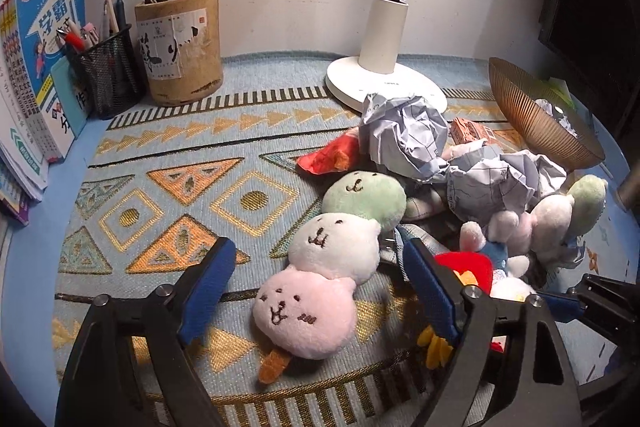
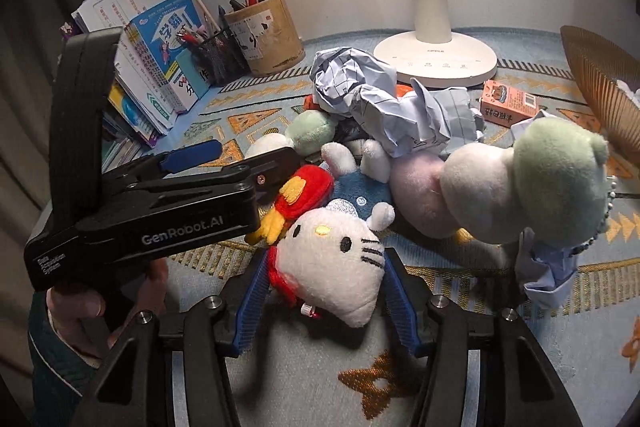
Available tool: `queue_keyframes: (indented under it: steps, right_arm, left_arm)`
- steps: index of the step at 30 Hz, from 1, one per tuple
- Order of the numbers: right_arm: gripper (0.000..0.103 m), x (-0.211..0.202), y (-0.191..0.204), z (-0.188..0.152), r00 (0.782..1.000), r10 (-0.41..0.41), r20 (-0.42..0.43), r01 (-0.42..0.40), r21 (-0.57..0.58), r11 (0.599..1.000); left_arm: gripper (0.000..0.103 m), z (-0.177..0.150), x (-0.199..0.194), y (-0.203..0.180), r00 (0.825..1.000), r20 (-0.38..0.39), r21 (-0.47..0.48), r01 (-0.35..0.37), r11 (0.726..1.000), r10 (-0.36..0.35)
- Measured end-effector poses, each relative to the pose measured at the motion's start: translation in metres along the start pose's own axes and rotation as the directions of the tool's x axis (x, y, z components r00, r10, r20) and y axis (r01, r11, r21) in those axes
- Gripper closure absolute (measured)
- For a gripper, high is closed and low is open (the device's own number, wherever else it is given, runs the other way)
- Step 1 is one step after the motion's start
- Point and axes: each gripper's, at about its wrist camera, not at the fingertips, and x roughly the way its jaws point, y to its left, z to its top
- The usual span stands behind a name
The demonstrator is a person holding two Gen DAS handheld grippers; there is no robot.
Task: Organize objects
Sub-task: 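Close the right gripper on the white cat plush toy, then grasp the stacked pink-white-green plush with the left gripper while the right lifts the cat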
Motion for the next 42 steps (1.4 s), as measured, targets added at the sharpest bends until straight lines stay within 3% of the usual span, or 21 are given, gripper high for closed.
queue_keyframes:
  steps: [1,3,6,12,18,24,42]
  right_arm:
    - [0.049,-0.003,0.0,-0.001,1.0,-0.006,0.007,0.006,-0.008,1.0]
    - [0.049,-0.008,0.0,-0.003,1.0,-0.007,0.015,0.008,-0.018,1.0]
    - [0.049,-0.01,-0.002,-0.004,1.0,0.001,0.009,-0.001,-0.015,1.0]
    - [0.049,-0.016,0.001,-0.011,0.999,0.041,-0.01,-0.042,-0.037,0.998]
    - [0.049,-0.034,0.012,-0.024,1.0,0.012,-0.017,-0.014,-0.109,0.994]
    - [0.049,-0.045,0.019,-0.034,0.998,-0.068,-0.011,0.066,-0.13,0.989]
    - [0.049,-0.098,0.029,-0.04,0.99,-0.095,0.106,0.112,-0.163,0.98]
  left_arm:
    - [0.033,-0.001,0.003,-0.001,1.0,-0.015,0.001,0.008,1.0,-0.008]
    - [0.051,-0.002,0.007,-0.001,0.999,-0.043,-0.002,0.02,1.0,-0.02]
    - [0.057,-0.003,0.006,0.0,0.999,-0.04,-0.003,0.021,1.0,-0.022]
    - [0.058,-0.013,-0.026,-0.01,0.998,0.032,-0.02,-0.045,0.999,0.046]
    - [0.058,-0.028,-0.075,-0.023,0.991,0.107,-0.085,-0.077,0.993,0.086]
    - [0.058,-0.04,-0.093,-0.02,0.988,0.115,-0.101,-0.094,0.99,0.106]
    - [0.058,-0.044,-0.127,-0.057,0.979,0.159,-0.065,-0.122,0.99,0.131]
